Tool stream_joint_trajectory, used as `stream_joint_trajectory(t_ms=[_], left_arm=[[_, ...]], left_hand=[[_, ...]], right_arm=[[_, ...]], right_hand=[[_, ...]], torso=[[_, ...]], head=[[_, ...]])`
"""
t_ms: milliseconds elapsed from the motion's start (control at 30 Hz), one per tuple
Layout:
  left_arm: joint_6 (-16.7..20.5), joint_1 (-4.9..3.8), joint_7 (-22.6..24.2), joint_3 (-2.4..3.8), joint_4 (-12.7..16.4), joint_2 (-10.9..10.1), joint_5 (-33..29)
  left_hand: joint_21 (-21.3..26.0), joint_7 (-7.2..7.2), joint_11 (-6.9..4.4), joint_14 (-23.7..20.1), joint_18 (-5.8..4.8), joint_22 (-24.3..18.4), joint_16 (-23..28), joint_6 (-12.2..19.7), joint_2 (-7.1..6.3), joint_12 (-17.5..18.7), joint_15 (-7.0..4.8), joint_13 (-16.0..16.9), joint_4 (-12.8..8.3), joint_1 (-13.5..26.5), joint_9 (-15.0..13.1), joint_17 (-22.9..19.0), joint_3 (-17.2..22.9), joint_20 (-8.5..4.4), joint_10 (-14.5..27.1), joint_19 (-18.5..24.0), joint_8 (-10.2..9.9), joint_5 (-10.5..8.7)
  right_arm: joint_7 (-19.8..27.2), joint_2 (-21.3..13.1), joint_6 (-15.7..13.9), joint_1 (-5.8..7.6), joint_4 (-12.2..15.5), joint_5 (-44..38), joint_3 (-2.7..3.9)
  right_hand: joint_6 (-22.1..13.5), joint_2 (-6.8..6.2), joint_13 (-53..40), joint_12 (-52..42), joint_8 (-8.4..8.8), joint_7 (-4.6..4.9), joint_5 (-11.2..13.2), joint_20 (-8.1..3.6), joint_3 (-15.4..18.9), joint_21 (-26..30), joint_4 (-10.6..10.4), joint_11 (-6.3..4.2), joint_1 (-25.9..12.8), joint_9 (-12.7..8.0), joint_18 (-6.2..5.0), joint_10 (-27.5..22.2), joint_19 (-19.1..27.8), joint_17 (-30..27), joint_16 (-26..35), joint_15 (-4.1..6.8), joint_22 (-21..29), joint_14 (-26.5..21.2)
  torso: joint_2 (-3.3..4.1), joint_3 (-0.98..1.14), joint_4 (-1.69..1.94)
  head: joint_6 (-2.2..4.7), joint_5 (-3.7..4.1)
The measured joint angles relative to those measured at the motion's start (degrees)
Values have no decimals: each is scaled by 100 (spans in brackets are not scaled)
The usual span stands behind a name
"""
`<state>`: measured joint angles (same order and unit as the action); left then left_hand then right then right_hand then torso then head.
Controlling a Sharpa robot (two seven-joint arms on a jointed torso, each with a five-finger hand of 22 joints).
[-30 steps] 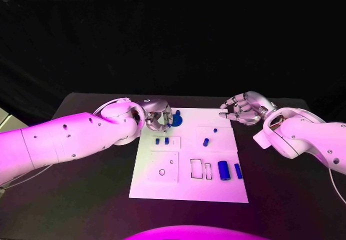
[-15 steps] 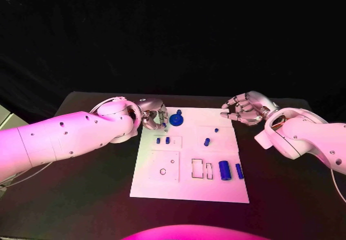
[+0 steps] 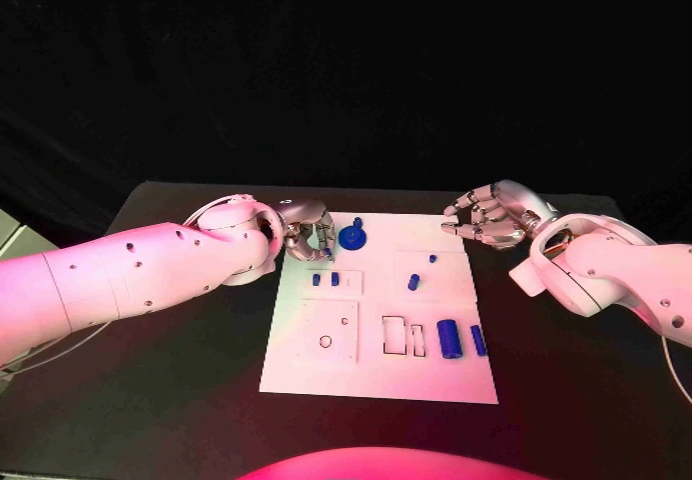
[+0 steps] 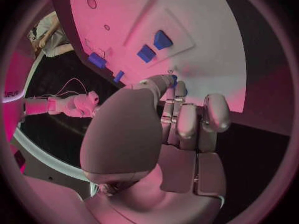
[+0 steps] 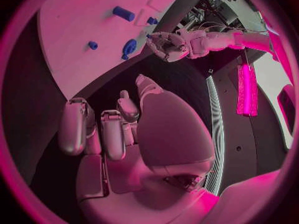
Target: Assemble the parts on the task board
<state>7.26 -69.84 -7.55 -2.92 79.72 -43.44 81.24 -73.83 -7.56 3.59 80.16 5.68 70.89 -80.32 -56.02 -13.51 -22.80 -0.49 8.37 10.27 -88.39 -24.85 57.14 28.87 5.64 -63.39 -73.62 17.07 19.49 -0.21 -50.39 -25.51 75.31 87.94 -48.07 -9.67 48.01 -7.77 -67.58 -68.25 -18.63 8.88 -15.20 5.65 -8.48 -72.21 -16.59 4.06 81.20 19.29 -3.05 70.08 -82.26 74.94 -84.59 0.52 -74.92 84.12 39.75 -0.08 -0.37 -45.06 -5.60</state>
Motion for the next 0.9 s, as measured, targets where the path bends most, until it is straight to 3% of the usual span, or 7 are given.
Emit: stream_joint_trajectory(t_ms=[900], left_arm=[[-148,6,4,-55,-51,71,-80]], left_hand=[[22,-1,-1,0,1,-19,23,-42,13,50,0,32,-16,14,-28,-16,15,20,-42,21,0,-67]], right_arm=[[-2,-2,-1,0,5,-9,0]], right_hand=[[0,0,1,0,0,0,0,0,-32,0,0,0,0,-5,0,0,0,-2,0,0,1,0]], torso=[[-4,1,-3]], head=[[-25,19]])
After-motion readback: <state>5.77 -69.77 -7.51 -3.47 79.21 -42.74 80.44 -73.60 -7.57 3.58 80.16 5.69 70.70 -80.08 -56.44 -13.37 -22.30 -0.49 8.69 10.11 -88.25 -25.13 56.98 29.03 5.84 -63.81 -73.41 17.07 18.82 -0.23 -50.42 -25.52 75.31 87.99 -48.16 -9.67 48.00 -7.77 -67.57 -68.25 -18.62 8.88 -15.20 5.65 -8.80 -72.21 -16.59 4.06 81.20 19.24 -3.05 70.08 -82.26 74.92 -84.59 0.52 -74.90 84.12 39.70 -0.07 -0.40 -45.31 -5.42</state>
